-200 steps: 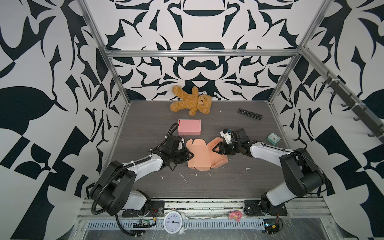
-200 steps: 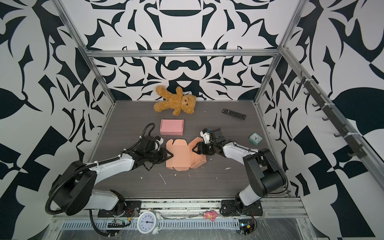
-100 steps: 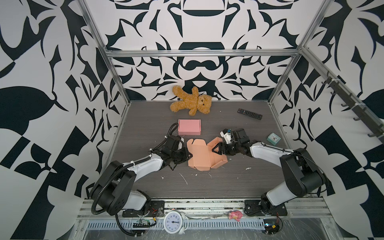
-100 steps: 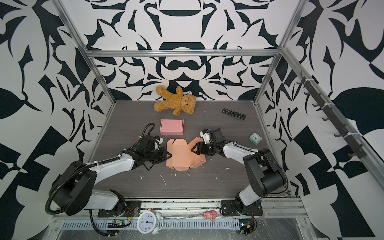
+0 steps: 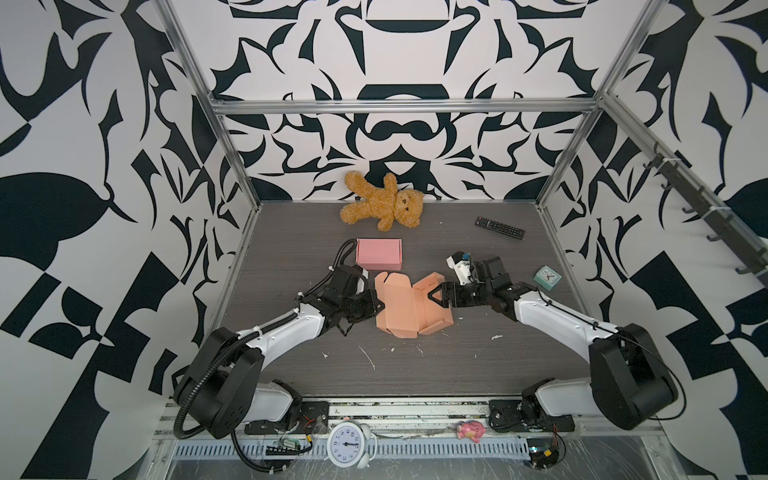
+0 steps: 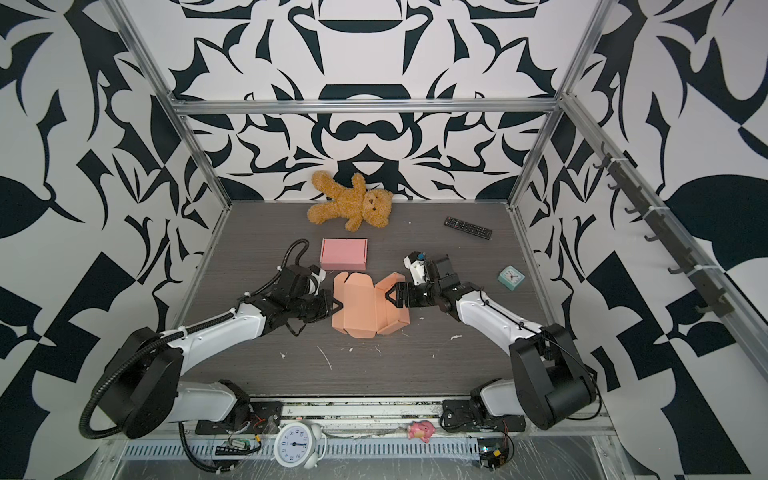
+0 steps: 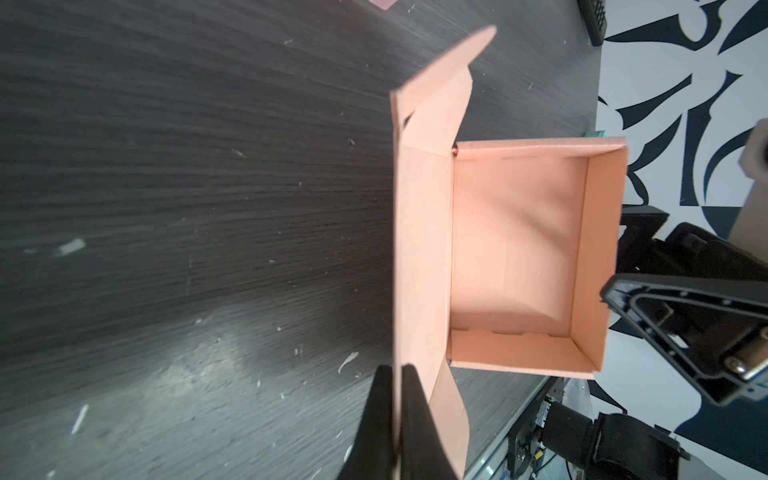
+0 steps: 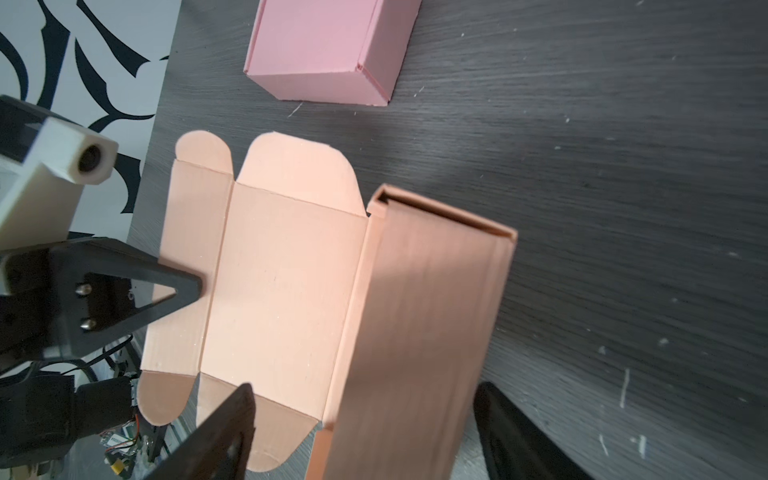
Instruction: Fold the paper box
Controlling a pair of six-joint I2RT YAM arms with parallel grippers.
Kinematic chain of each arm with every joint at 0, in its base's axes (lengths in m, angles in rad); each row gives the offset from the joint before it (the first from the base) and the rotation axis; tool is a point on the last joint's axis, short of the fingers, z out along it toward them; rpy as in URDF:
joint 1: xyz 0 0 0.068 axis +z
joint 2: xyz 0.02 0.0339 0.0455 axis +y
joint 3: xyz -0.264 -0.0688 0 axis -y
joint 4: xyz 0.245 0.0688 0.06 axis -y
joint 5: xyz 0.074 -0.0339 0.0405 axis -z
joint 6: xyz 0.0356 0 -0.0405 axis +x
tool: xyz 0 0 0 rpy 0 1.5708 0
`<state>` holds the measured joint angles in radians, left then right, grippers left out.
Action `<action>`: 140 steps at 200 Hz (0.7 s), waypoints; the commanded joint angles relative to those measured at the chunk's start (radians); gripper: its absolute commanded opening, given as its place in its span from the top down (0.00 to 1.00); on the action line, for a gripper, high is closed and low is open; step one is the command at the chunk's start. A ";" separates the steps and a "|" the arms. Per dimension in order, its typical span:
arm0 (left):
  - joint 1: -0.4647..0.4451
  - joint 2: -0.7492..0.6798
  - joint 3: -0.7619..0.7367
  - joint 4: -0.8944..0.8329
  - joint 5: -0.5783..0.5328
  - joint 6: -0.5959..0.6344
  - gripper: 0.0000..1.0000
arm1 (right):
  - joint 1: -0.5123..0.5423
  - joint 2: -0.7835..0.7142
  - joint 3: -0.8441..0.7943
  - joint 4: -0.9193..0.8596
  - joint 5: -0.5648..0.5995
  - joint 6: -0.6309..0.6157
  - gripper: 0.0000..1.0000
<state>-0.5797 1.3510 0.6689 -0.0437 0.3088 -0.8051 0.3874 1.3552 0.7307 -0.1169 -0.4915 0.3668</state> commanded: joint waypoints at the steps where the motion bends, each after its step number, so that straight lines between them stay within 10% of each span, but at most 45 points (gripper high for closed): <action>1: 0.004 -0.034 0.035 -0.079 -0.019 0.063 0.95 | -0.003 -0.042 -0.005 -0.056 0.054 -0.032 0.15; 85: 0.004 -0.146 0.138 -0.349 0.019 0.305 0.96 | -0.004 -0.251 0.051 -0.295 0.293 -0.133 0.13; 140: 0.003 -0.172 0.218 -0.472 0.064 0.436 0.95 | -0.002 -0.347 0.024 -0.123 0.133 -0.177 0.13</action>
<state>-0.5797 1.1938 0.8181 -0.4023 0.3370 -0.4744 0.3866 1.0622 0.7563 -0.3691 -0.2676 0.2249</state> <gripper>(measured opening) 0.064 0.871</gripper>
